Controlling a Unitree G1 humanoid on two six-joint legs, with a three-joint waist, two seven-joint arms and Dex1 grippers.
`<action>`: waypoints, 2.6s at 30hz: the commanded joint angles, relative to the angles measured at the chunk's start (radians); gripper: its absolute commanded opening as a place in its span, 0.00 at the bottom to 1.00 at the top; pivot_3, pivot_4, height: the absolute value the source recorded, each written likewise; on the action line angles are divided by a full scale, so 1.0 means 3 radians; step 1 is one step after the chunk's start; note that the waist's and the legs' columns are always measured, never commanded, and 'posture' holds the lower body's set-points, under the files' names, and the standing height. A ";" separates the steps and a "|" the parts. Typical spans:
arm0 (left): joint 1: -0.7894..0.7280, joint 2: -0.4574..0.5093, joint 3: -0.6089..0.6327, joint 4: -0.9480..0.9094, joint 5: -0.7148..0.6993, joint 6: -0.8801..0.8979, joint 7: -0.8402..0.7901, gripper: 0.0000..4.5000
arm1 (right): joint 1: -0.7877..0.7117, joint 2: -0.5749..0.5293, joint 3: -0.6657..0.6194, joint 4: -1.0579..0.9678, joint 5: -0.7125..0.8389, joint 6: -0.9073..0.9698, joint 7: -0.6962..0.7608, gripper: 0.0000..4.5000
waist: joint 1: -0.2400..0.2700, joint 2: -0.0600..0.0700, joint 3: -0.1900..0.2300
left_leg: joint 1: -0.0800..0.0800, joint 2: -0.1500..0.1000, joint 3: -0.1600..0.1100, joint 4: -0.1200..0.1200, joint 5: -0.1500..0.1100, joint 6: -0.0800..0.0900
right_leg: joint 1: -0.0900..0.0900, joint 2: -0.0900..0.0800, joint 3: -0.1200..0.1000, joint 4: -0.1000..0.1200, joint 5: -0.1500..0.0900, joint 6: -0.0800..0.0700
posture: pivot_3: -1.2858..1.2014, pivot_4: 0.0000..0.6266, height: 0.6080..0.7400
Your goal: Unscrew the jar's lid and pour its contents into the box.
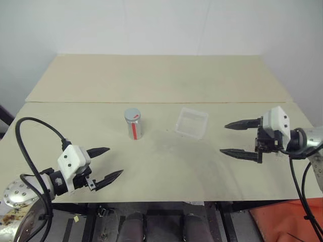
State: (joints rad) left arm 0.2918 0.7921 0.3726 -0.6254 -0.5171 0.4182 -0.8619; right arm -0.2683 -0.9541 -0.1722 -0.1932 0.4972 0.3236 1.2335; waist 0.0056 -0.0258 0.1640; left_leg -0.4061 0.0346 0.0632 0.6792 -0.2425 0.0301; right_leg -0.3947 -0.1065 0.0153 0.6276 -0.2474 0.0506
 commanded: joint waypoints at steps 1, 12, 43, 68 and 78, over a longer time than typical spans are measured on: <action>0.0094 -0.0016 0.0170 -0.0179 -0.0059 -0.0075 -0.0022 0.99 | 0.0015 0.0019 -0.0086 -0.0092 -0.0019 -0.0078 -0.0091 1.00 | -0.0005 0.0000 0.0000 | 0.0000 0.0000 0.0000 0.0000 0.0000 0.0000 | 0.0000 0.0000 0.0000 0.0000 0.0000 0.0000 | 0.52 0.24 1.00; 0.0100 -0.0089 0.0169 -0.0192 -0.0050 -0.0027 0.0101 0.99 | 0.0031 0.0022 0.0029 -0.0112 -0.0138 -0.0091 -0.0152 1.00 | -0.0006 0.0000 0.0000 | 0.0000 0.0000 -0.0001 0.0000 0.0000 0.0000 | 0.0000 0.0000 0.0000 0.0000 0.0000 0.0000 | 0.52 0.24 1.00; -0.0729 -0.2616 -0.1752 0.0765 0.2240 -0.0985 0.3094 0.99 | -0.0298 0.0165 0.0373 -0.0299 -0.0171 0.0173 -0.0321 1.00 | 0.0021 -0.0002 0.0000 | 0.0000 -0.0007 -0.0009 0.0005 0.0000 0.0001 | 0.0011 -0.0002 -0.0002 -0.0005 0.0005 0.0005 | 0.52 0.24 1.00; -0.1695 -0.2669 -0.1495 0.2224 0.2188 -0.1578 0.3225 0.99 | -0.0373 0.0208 0.0372 -0.0364 -0.0292 0.0193 -0.0583 1.00 | 0.0021 -0.0002 0.0000 | -0.0002 -0.0008 -0.0010 0.0006 0.0000 0.0001 | 0.0010 -0.0002 -0.0003 -0.0004 0.0006 0.0007 | 0.52 0.24 1.00; -0.1872 -0.2700 -0.1462 0.2570 0.2218 -0.1778 0.3342 0.99 | -0.0390 0.0216 0.0394 -0.0337 -0.0346 0.0166 -0.0581 1.00 | 0.0020 -0.0002 0.0001 | -0.0003 -0.0008 -0.0010 0.0005 0.0000 0.0001 | 0.0010 -0.0002 -0.0004 -0.0005 0.0006 0.0007 | 0.52 0.24 1.00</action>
State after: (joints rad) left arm -0.2563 -0.0135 -0.0671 0.1573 0.1387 -0.0874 0.1294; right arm -0.3687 -0.8875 -0.0402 -0.2841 0.3948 0.3822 1.0639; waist 0.0116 -0.0265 0.1642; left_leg -0.4069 0.0323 0.0601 0.6808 -0.2424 0.0303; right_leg -0.3917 -0.1072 0.0142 0.6262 -0.2454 0.0528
